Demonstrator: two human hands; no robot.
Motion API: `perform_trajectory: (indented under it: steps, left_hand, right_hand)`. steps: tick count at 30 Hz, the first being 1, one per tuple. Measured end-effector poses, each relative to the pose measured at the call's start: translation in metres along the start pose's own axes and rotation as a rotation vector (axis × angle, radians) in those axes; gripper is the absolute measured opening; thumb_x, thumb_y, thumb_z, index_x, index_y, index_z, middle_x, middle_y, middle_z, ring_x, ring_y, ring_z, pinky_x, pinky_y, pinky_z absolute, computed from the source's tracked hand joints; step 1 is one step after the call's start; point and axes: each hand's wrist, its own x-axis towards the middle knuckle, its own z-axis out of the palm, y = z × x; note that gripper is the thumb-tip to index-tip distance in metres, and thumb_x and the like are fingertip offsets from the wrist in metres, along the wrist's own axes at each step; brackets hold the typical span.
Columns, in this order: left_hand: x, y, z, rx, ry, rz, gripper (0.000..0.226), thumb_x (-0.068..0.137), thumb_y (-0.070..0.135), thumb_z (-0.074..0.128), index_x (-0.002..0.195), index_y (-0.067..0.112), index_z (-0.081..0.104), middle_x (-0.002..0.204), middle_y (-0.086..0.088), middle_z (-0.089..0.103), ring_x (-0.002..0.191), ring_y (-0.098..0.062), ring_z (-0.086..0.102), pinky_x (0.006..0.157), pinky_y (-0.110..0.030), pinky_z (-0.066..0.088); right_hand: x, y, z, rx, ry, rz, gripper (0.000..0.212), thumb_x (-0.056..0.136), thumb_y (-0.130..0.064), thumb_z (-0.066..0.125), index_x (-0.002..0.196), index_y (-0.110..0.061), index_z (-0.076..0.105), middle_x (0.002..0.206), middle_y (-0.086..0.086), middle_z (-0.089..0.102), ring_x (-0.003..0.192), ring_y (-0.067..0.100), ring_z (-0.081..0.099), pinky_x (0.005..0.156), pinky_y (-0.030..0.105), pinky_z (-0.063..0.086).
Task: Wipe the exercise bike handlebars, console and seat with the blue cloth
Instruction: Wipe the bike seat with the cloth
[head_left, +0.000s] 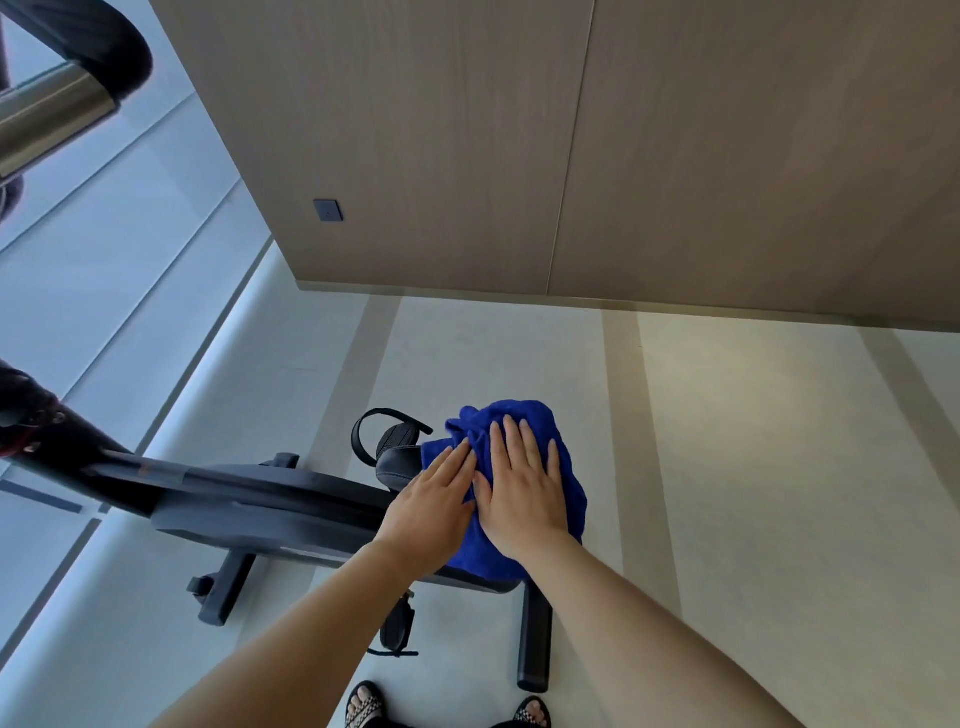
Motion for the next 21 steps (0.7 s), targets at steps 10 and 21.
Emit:
perform_trajectory:
  steps: [10, 21]
  left_hand:
    - [0.018, -0.010, -0.001, -0.045, -0.054, -0.171, 0.061, 0.099, 0.041, 0.026, 0.149, 0.020, -0.001, 0.158, 0.006, 0.001, 0.143, -0.011, -0.004, 0.115, -0.032, 0.001]
    - [0.057, -0.023, -0.007, -0.013, -0.202, -0.116, 0.058, 0.099, 0.043, 0.018, 0.149, 0.019, 0.000, 0.158, 0.003, 0.004, 0.144, -0.015, 0.001, 0.118, -0.040, 0.003]
  right_hand:
    - [0.044, 0.008, -0.004, 0.022, -0.045, -0.041, 0.063, 0.095, -0.052, 0.025, 0.148, -0.020, 0.015, 0.158, 0.003, 0.012, 0.145, 0.022, 0.003, 0.114, 0.050, -0.003]
    - [0.074, 0.012, -0.011, 0.079, -0.022, -0.044, 0.046, 0.095, -0.045, 0.029, 0.133, -0.025, 0.045, 0.144, -0.003, 0.043, 0.135, 0.019, 0.031, 0.114, 0.046, 0.018]
